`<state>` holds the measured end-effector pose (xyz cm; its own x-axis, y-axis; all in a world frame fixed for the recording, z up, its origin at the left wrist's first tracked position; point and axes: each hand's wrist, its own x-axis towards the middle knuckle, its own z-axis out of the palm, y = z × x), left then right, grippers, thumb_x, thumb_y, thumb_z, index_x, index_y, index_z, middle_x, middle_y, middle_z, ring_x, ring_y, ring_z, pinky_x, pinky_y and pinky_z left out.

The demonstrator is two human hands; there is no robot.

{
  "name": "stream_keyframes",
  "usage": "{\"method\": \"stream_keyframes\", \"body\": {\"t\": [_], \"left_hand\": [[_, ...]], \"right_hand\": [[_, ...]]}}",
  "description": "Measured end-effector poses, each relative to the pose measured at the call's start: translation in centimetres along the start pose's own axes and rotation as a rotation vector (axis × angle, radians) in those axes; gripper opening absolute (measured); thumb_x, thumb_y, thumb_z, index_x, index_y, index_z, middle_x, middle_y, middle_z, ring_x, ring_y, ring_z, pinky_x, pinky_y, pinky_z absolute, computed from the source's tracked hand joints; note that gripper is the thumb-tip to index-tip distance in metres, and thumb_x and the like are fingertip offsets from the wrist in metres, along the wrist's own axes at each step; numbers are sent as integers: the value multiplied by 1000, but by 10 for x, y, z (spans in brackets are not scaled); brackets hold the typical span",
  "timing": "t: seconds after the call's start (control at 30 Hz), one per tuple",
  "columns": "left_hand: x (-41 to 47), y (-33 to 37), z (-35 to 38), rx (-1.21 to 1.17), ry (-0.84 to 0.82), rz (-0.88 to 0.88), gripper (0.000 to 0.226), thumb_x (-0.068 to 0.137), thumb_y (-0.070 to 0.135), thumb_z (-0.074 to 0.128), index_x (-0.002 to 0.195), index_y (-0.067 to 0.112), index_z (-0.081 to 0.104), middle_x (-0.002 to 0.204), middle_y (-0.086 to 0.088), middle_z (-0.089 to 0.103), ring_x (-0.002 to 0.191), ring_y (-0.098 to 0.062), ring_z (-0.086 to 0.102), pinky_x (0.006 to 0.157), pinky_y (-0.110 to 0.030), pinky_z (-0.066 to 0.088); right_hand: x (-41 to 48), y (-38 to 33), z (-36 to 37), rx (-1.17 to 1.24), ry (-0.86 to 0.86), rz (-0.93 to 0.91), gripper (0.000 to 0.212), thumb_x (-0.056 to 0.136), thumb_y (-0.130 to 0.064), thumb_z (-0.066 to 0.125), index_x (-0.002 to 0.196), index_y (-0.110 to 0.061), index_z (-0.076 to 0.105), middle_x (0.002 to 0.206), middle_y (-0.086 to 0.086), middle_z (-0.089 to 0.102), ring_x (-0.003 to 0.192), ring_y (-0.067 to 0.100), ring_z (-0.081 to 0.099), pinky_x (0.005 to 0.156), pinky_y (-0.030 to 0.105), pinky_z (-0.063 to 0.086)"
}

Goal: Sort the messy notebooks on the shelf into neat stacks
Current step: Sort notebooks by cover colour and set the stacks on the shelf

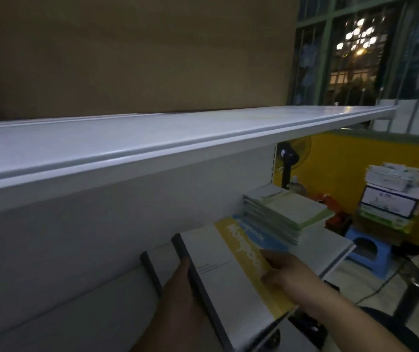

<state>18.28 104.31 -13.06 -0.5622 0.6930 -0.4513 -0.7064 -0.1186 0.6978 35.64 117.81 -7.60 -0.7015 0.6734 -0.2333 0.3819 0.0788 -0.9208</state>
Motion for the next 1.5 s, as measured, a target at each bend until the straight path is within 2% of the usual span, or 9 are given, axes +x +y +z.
{"method": "stream_keyframes", "body": {"t": [0.33, 0.5, 0.63, 0.77, 0.9, 1.03, 1.17, 1.37, 1.5], "left_hand": [[66, -15, 116, 229, 181, 139, 18, 88, 9, 59, 106, 5, 59, 99, -13, 60, 84, -27, 58, 78, -36, 43], [86, -35, 126, 247, 234, 104, 52, 71, 20, 76, 119, 7, 59, 115, -12, 60, 104, -30, 58, 96, -40, 46], [92, -38, 127, 200, 233, 46, 51, 84, 14, 67, 132, 12, 49, 125, -10, 54, 105, -27, 54, 92, -36, 44], [98, -43, 123, 134, 208, 55, 72, 75, 15, 72, 141, 16, 42, 140, -10, 47, 120, -32, 52, 101, -48, 44], [95, -41, 126, 48, 222, 54, 57, 87, 6, 60, 140, 13, 42, 138, -15, 48, 114, -34, 54, 85, -40, 49], [83, -37, 127, 305, 167, 94, 65, 80, 16, 68, 140, 21, 43, 152, -6, 31, 137, -27, 33, 113, -38, 30], [55, -26, 124, 698, 60, 160, 48, 93, 19, 54, 140, 23, 43, 155, -1, 23, 143, -20, 24, 110, -29, 25], [1, 25, 82, 1177, 101, 304, 17, 96, 21, 49, 105, 25, 64, 111, -2, 60, 97, -18, 57, 85, -23, 43], [-54, 69, 19, 1402, 240, 352, 43, 101, 28, 40, 141, 12, 42, 147, -3, 39, 135, -20, 38, 107, -23, 31]], "right_hand": [[131, 18, -63, -554, 184, -73, 56, 87, -1, 41, 141, -18, 40, 126, 9, 56, 102, 25, 57, 80, 33, 51], [156, 39, -47, -842, 143, -174, 33, 95, -14, 38, 124, -13, 54, 129, 11, 54, 110, 27, 56, 84, 30, 46], [163, 56, -46, -714, 202, -261, 39, 97, -20, 40, 134, -18, 53, 145, 2, 43, 126, 20, 47, 104, 29, 38], [167, 62, -48, -638, 232, -296, 37, 96, -21, 44, 131, -18, 56, 144, -1, 45, 129, 18, 45, 105, 25, 35], [169, 66, -48, -599, 258, -315, 34, 94, -19, 48, 124, -15, 62, 140, 2, 50, 126, 20, 49, 105, 26, 35], [168, 65, -49, -575, 263, -340, 31, 93, -19, 51, 120, -15, 66, 140, 4, 50, 125, 22, 50, 103, 26, 37], [164, 66, -49, -626, 220, -319, 30, 95, -20, 47, 119, -17, 65, 143, 3, 46, 125, 23, 49, 99, 28, 39], [153, 49, -49, -822, 184, -292, 31, 100, -20, 34, 121, -14, 56, 127, 9, 56, 112, 24, 56, 92, 29, 42], [139, 28, -41, -958, 77, -329, 38, 101, -19, 27, 138, -16, 35, 135, 15, 48, 116, 22, 53, 94, 26, 43]]}}
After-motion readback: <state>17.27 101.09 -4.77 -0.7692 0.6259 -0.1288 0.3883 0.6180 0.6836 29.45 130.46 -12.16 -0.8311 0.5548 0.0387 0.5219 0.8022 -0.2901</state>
